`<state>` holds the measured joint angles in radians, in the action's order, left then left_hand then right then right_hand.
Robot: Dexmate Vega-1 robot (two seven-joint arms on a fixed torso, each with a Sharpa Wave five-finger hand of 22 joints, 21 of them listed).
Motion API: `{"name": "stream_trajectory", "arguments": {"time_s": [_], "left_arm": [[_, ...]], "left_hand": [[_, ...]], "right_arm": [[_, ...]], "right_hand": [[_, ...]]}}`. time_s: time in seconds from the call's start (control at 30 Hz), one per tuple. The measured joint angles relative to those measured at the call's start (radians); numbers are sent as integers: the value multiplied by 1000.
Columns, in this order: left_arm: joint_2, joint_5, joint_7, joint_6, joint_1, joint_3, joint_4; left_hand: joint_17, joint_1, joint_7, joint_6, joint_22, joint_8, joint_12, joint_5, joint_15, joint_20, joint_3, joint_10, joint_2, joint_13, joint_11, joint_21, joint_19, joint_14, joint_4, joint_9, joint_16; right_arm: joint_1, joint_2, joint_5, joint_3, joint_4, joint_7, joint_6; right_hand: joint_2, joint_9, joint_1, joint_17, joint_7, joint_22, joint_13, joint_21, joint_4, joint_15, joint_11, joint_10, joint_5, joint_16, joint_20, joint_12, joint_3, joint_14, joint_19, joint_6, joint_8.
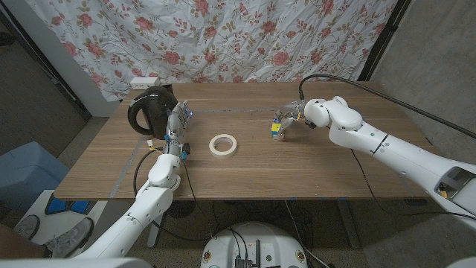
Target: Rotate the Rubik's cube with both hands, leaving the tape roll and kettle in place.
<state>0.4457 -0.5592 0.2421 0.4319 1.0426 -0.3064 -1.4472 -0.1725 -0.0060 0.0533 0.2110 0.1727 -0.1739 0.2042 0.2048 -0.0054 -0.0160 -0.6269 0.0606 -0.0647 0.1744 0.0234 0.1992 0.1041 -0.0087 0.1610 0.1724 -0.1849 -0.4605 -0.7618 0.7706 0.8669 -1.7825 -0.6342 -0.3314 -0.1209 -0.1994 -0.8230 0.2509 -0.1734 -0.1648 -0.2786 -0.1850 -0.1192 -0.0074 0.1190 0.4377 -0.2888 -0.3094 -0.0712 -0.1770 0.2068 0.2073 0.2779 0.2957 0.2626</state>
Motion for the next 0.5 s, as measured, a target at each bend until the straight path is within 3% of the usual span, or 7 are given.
{"name": "stream_trajectory", "arguments": {"time_s": [0.03, 0.1, 0.23, 0.5], "left_arm": [[0, 0, 0, 0, -1, 0, 1], [0, -1, -3, 1, -3, 0, 3], [0, -3, -7, 1, -6, 0, 8], [3, -12, -31, 5, -19, -1, 27]], "left_hand": [[0, 0, 0, 0, 0, 0, 0, 0, 0, 0, 0, 0, 0, 0, 0, 0, 0, 0, 0, 0, 0], [0, 0, 0, 0, 0, 0, 0, 0, 0, 0, 0, 0, 0, 0, 0, 0, 0, 0, 0, 0, 0], [0, 0, -4, 4, 0, 0, 0, 0, 0, 0, 0, 5, 0, 0, -6, 0, 0, 0, 0, 0, 0], [0, 0, -4, 4, 0, 0, -5, 0, 0, 0, 0, 5, 0, 0, -6, 0, 0, 0, 0, 0, 0]], "right_arm": [[0, 0, -2, 0, 1, -2, 2], [2, 0, -6, 0, 2, -6, 3], [3, 0, -10, 0, 3, -11, 7], [16, 4, -21, 6, 10, -37, 17]], "right_hand": [[8, 0, 10, 0, 6, 0, 2, 0, 3, 5, -3, -14, -1, 3, 3, 0, -3, -5, -4, -6, -5], [-8, 0, 32, 0, 12, 0, 7, 0, 12, 18, -8, -35, -13, 13, -3, 0, -12, -18, -9, -27, -16], [-18, 0, 70, -5, 21, 0, 19, 4, 20, 52, -25, -97, -35, 35, -26, 0, -29, -52, -33, -80, -43], [-17, 8, 137, -10, 62, 0, 47, 4, 36, 103, -64, -259, -74, 87, -45, 0, -68, -153, -103, -243, -86]]}}
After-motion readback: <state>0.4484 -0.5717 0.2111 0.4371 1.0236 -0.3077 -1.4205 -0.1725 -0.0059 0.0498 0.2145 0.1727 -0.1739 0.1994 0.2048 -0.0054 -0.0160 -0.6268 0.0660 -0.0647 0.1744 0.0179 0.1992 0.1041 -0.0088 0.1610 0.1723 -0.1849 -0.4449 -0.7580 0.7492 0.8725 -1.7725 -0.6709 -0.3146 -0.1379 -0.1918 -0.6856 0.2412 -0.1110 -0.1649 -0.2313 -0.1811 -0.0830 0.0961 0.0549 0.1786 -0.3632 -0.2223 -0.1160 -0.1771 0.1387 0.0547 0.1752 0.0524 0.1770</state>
